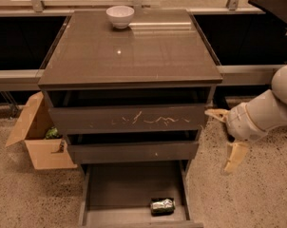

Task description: Pick green can from bottom drawer and place on counter

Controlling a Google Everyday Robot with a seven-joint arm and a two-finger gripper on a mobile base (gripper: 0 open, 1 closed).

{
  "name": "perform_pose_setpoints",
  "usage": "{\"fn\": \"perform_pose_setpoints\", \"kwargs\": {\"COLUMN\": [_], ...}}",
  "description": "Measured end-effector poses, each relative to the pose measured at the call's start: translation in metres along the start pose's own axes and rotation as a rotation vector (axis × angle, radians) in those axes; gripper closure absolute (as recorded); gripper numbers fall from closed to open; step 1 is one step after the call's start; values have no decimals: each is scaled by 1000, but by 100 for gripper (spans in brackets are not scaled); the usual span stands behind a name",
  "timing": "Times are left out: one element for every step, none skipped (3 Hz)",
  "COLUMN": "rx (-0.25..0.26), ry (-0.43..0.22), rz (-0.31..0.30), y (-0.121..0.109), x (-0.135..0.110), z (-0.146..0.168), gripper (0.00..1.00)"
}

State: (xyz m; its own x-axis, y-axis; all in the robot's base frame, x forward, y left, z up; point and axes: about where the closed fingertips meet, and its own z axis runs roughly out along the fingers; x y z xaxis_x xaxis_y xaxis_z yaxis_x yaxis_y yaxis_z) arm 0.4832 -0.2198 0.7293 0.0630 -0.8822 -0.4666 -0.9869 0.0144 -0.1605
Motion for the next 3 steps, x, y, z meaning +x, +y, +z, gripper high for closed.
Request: {"fn": "perform_pose_setpoints", "kwargs": {"rx": [-41,-41,-68], "ry": [-39,-39,-50], "rz": [6,6,4], "y": [4,4,7], "x": [16,16,24], "z": [36,36,57], "gripper": [0,0,0]}}
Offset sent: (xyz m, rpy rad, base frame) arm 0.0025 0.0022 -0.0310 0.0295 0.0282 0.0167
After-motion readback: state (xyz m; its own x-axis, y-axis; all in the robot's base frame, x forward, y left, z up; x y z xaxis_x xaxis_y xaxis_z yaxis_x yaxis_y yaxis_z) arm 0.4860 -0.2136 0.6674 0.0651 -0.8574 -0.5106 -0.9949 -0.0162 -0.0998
